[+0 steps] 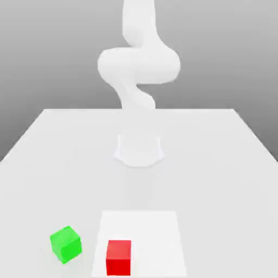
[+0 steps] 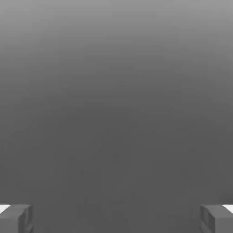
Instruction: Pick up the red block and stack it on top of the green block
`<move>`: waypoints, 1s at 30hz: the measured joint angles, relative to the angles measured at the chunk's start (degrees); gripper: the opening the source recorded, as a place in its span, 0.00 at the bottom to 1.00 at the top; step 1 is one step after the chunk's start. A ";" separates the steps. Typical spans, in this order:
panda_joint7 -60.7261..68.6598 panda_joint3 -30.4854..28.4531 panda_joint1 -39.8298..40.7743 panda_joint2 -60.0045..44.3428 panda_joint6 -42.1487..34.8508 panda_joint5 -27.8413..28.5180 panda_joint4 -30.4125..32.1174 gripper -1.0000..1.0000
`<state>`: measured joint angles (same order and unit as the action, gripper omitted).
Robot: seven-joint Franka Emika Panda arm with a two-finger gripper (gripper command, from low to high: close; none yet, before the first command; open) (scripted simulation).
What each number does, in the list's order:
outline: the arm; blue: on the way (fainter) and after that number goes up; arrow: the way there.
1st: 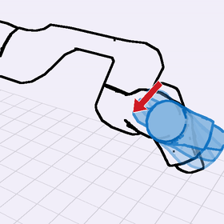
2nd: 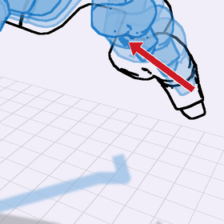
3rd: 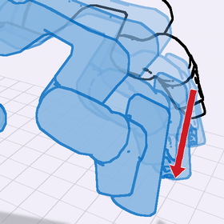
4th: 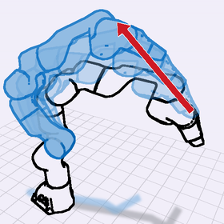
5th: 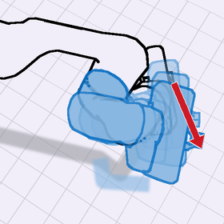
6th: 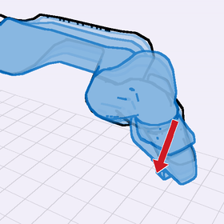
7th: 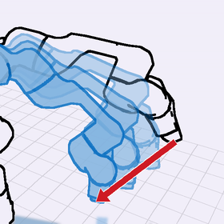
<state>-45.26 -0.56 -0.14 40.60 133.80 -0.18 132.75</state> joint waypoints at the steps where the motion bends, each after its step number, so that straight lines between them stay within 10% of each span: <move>1: 0.27 -0.21 -0.03 -2.26 0.87 -0.11 0.41 0.50; 29: 6.59 -2.39 1.75 -60.56 27.21 -2.88 8.30 0.50; 30: 6.81 -2.28 1.80 -62.06 28.44 -3.18 8.08 0.00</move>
<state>-38.45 -2.84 1.66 -21.46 162.24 -3.35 140.82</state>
